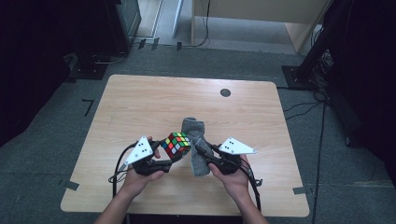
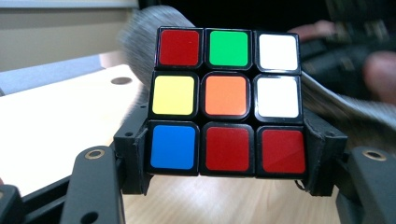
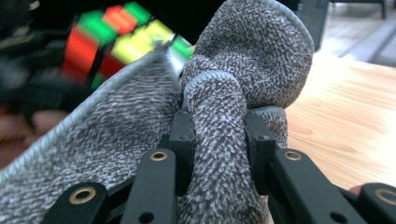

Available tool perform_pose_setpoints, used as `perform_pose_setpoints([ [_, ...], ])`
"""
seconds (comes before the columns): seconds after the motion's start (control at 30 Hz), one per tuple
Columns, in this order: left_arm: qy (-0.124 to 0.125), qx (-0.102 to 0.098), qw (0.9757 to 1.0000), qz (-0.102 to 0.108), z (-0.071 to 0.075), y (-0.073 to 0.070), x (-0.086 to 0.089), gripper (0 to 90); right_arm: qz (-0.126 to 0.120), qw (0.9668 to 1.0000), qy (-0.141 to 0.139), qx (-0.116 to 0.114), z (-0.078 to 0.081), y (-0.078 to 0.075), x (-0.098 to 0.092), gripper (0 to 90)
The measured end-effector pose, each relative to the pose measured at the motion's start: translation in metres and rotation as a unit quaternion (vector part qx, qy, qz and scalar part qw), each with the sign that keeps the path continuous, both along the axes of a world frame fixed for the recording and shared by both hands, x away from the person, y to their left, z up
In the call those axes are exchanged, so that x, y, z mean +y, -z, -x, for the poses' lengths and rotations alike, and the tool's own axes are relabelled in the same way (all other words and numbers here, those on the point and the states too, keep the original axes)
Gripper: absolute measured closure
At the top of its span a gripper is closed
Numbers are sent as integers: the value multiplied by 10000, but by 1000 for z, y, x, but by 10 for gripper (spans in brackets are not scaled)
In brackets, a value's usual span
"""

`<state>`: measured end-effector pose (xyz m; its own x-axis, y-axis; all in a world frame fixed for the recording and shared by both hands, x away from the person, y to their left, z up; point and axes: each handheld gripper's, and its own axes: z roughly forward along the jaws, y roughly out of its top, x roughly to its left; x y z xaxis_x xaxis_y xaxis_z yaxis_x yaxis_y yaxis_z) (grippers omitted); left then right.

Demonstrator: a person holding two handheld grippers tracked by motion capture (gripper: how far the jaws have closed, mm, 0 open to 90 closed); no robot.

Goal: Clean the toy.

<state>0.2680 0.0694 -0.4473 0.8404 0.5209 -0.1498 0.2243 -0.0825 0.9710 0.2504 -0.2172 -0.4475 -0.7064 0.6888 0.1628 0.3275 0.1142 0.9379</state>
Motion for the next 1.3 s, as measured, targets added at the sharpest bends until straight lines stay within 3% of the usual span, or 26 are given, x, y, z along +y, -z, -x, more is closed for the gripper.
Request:
perform_pose_setpoints([
  [0.13,16,139,9998,161,-2,1,2,340,22,9985,-532,-145,4,6,14,718],
  [0.27,77,204,9994,272,-3,0,5,340,522,9943,-841,-384,11,12,33,722],
  [0.37,212,309,9988,329,-6,0,7,340,417,9944,-841,-482,9,8,26,724],
  [0.43,258,346,9984,361,-7,0,9,340,69,9959,-702,-563,8,0,16,724],
  [0.53,279,334,9983,395,-8,-1,11,340,146,9939,-800,-743,11,0,18,722],
  [0.67,222,352,9986,340,-9,-1,13,340,578,9899,-1159,-578,13,11,34,720],
  [0.73,213,354,9987,310,-9,0,12,340,685,9899,-1113,-552,12,10,35,720],
  [0.83,255,362,9987,257,-9,1,11,340,431,9946,-793,-506,9,2,25,719],
  [0.9,263,387,9986,265,-9,1,10,340,313,9957,-668,-553,9,-1,20,718],
  [1.17,42,494,9980,398,-11,2,13,339,571,9916,-1114,-319,13,13,41,712],
  [1.3,-125,498,9970,588,-10,2,12,340,342,9908,-1313,-1,15,19,51,710],
])
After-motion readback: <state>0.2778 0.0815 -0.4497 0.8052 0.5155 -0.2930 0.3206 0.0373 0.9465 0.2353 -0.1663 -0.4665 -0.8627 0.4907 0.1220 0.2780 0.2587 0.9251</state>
